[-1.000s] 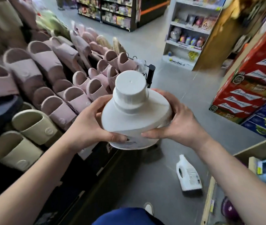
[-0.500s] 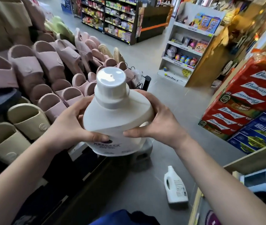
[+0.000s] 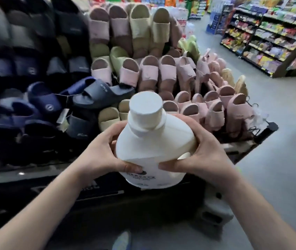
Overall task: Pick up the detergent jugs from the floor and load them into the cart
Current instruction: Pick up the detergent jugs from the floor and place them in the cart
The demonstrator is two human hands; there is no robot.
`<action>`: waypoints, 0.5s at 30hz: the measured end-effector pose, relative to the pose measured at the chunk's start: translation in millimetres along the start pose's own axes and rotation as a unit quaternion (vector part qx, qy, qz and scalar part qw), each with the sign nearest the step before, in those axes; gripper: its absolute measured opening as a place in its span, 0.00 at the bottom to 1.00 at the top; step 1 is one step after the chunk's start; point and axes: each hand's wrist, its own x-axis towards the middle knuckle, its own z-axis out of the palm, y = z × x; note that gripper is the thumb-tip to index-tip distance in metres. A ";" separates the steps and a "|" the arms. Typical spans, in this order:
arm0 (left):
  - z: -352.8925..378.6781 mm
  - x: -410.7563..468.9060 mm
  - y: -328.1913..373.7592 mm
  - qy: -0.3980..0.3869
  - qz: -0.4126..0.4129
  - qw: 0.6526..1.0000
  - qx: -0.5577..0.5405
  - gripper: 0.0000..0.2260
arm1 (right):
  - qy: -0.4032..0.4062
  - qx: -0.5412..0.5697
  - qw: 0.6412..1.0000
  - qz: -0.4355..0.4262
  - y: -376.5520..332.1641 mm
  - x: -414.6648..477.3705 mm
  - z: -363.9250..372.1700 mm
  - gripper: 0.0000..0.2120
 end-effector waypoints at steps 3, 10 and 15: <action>-18.6 -41.8 -3.8 0.081 -0.035 0.996 0.007 0.45 | -0.085 0.024 0.996 -0.029 1.4 22.8 28.3 0.43; -65.5 -148.0 -4.5 0.258 -0.064 0.964 0.021 0.44 | -0.238 0.068 0.964 -0.097 -32.6 56.8 126.7 0.43; -104.1 -230.9 -8.9 0.363 -0.045 0.931 0.011 0.41 | -0.326 0.080 0.934 -0.123 -78.0 63.1 211.6 0.42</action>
